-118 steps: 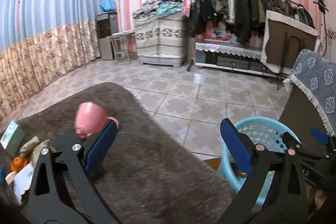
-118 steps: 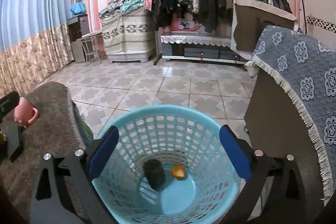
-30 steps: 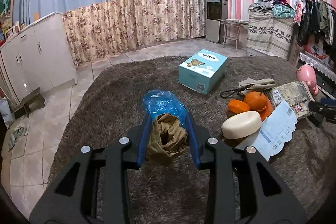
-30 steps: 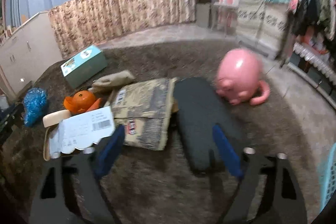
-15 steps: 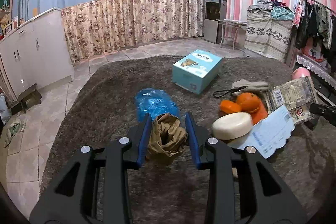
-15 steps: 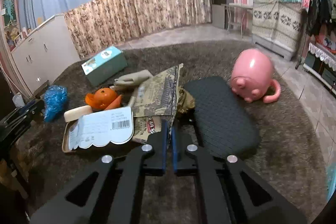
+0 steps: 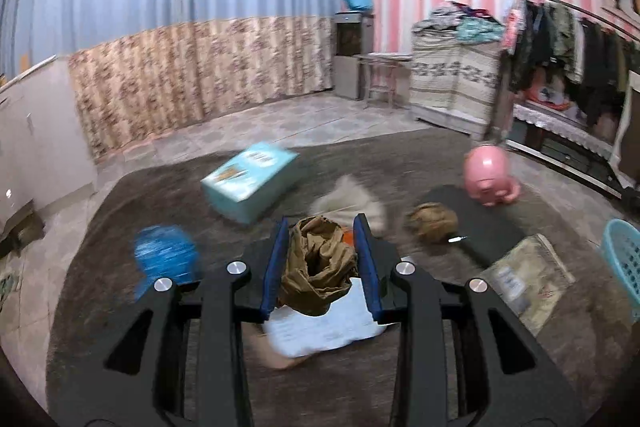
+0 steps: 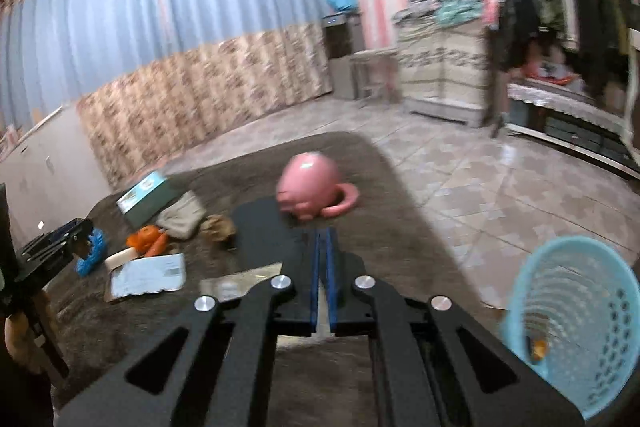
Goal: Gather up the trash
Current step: 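Grasp the printed snack wrapper with the right gripper while the left holds the brown bag, then carry both items to the basket and open the left gripper to drop the brown bag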
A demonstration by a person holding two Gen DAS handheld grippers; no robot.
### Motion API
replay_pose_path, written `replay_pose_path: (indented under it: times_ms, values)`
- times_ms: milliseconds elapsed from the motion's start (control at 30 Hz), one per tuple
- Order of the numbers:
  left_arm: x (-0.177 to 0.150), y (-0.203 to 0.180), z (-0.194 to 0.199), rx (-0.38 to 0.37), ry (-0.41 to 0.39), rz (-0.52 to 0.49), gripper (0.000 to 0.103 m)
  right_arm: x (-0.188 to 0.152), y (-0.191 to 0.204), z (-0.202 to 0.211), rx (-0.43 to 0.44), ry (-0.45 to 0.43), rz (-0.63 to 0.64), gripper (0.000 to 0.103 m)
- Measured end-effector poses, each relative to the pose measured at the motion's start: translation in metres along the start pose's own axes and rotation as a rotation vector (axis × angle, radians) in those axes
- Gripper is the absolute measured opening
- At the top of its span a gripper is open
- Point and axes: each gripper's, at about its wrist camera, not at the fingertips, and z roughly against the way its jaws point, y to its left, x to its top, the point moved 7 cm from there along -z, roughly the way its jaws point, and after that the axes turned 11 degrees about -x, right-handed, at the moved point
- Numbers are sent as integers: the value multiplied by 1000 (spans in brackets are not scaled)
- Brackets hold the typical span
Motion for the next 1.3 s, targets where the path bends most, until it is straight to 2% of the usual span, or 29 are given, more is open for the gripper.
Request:
replay_pose_path:
  times_ms: [167,333,400,433,500,600,800,900,933,967,1000,1067,1100,1300]
  values:
    - [5,-53,-9,-72,-5,-31,32,-12,-54,-6,-40,40,-65,4]
    - [-10,-77,-18,-103,37,-47,32,-30,-42,-35,4,114,-46,8]
    - [-20,-78,-18,-99,55,-53,32,-34,-25,-45,3,130,7,39]
    - [-22,-76,-19,-94,61,-56,32,-36,-19,-48,2,133,20,70]
    - [-30,-69,-19,-77,78,-58,32,-41,-5,-50,7,125,43,74]
    - [-38,-52,-18,-56,100,-48,32,-54,24,-68,38,180,110,74]
    - [-43,-16,-14,-32,118,3,32,-93,54,-103,52,309,221,68]
    - [-43,-5,-11,-28,118,31,32,-103,59,-105,56,321,250,61]
    - [-43,-4,-11,-28,117,35,32,-104,60,-104,65,326,248,55]
    - [-42,-3,-10,-29,115,37,32,-104,60,-103,60,324,249,41]
    - [-42,-4,-10,-28,114,36,32,-105,59,-101,48,316,257,34]
    - [-40,-5,-9,-26,111,29,32,-103,56,-99,15,301,267,7]
    - [-39,-6,-8,-24,109,23,32,-102,52,-97,-1,296,262,5]
    - [-28,-13,-2,-29,93,17,32,-86,31,-82,60,272,152,2]
